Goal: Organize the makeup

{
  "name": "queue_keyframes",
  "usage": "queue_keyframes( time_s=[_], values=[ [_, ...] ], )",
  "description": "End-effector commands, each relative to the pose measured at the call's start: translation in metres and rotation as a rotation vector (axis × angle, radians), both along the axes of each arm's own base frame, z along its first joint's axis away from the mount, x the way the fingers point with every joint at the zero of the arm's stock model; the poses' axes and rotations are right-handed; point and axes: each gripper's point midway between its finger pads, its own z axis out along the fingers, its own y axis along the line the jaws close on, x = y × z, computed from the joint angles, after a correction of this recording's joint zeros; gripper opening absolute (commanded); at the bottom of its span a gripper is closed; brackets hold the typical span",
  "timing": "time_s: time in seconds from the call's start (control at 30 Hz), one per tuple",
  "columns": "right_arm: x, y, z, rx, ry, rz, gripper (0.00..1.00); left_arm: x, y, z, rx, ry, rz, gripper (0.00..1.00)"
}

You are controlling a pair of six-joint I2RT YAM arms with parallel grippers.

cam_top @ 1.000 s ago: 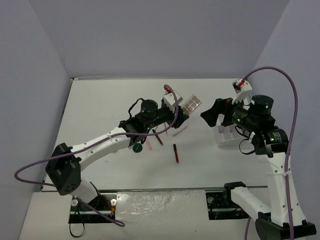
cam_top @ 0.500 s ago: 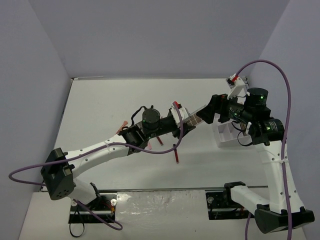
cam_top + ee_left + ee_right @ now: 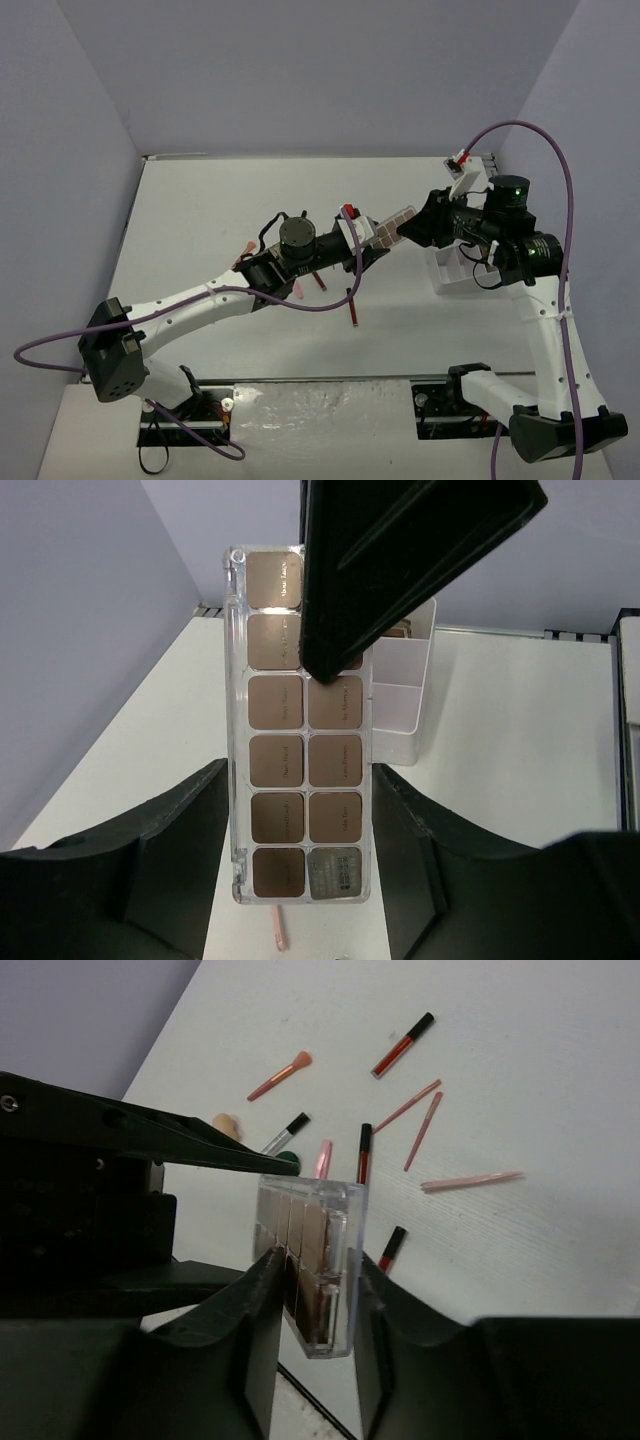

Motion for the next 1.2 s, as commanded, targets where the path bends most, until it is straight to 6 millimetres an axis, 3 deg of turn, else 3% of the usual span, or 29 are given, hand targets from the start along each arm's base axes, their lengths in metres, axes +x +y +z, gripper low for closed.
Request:
queue_keyframes(
  time_s=[0.0,0.03,0.13,0.2,0.33,0.43,0.5,0.57,0.73,0.8,0.93,0.97,1.07,1.17],
  values=[
    [0.004,0.005,0.015,0.015,-0.062,0.030,0.18,-0.005,-0.002,0.050,-0.124,-0.116,-0.024,0.00],
    [0.004,0.005,0.016,0.014,-0.063,0.029,0.17,-0.004,-0.002,0.049,-0.122,-0.115,-0.024,0.00],
    [0.006,0.002,0.014,0.002,-0.064,0.013,0.00,-0.002,-0.005,0.043,-0.112,-0.104,-0.023,0.00],
    [0.008,-0.001,0.014,-0.014,-0.077,-0.004,0.00,0.000,-0.006,0.038,-0.103,-0.090,-0.017,0.08],
    [0.010,-0.009,0.014,-0.051,-0.106,-0.043,0.00,0.004,-0.005,0.026,-0.079,-0.031,0.014,0.57],
    [0.014,-0.019,0.011,-0.097,-0.127,-0.092,0.00,0.011,0.002,0.024,-0.083,0.021,0.080,0.86],
    [0.017,-0.028,0.009,-0.144,-0.153,-0.129,0.00,0.017,0.012,0.019,-0.069,0.070,0.144,0.97],
    [0.019,-0.040,0.006,-0.204,-0.178,-0.169,0.00,0.023,0.028,0.021,-0.059,0.111,0.230,0.97],
    [0.029,-0.083,-0.008,-0.406,-0.200,-0.326,0.00,0.031,0.109,-0.007,0.102,0.301,0.579,0.97],
    [0.033,-0.102,-0.016,-0.488,-0.192,-0.398,0.00,0.034,0.158,-0.014,0.163,0.354,0.749,0.97],
    [0.041,-0.129,-0.025,-0.613,-0.175,-0.495,0.00,0.038,0.235,-0.031,0.183,0.484,0.924,0.97],
    [0.044,-0.139,-0.026,-0.651,-0.166,-0.541,0.00,0.039,0.263,-0.029,0.157,0.506,0.983,0.97],
    [0.047,-0.159,-0.028,-0.734,-0.161,-0.620,0.00,0.030,0.301,-0.038,0.164,0.528,1.052,0.97],
    [0.049,-0.172,-0.033,-0.794,-0.147,-0.653,0.00,0.019,0.321,-0.044,0.190,0.525,1.073,0.97]
  ],
)
